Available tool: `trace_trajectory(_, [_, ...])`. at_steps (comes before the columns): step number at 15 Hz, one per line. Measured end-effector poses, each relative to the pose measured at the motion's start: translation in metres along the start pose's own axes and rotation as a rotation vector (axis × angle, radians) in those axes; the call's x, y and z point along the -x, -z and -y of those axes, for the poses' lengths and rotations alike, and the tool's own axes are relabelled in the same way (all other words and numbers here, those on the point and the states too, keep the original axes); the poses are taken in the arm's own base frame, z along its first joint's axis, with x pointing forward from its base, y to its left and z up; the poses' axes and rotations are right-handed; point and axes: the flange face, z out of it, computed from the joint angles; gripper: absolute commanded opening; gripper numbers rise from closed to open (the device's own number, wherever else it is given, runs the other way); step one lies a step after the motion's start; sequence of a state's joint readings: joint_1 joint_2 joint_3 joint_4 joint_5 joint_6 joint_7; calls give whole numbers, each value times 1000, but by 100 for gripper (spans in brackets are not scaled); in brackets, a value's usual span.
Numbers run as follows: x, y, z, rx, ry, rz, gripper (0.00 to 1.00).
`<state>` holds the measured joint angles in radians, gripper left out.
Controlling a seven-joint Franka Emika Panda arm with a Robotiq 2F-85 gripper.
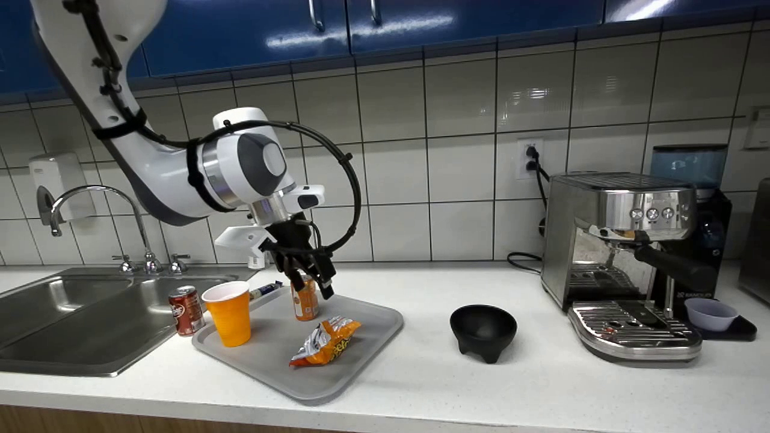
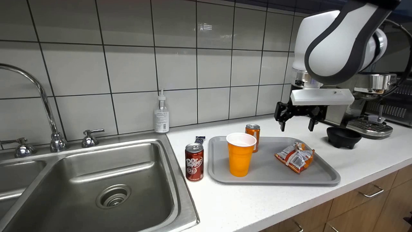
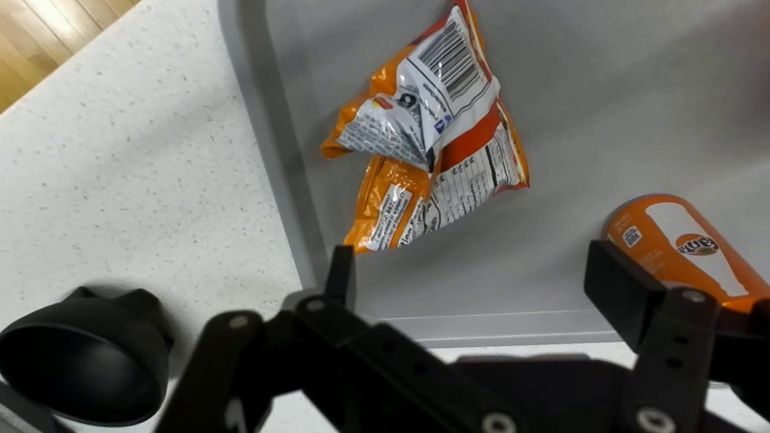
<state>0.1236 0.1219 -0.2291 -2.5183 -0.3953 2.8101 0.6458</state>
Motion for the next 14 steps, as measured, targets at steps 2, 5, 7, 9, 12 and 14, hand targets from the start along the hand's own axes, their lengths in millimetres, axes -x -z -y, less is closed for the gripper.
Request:
trace_trajectory(2, [6,9,1,-2,21,-15,100])
trace_trajectory(5, [17,24,5,-11,45,-38,100])
trace_trajectory(7, [26,34,8,-17,53,-52,100])
trace_trajectory(9, [35,42,9,-22,57,-66,100])
trace_trajectory(12, [50,54,11,-30,56,-83,100])
trace_trajectory(14, [60,61,14,-38,59,-94,100])
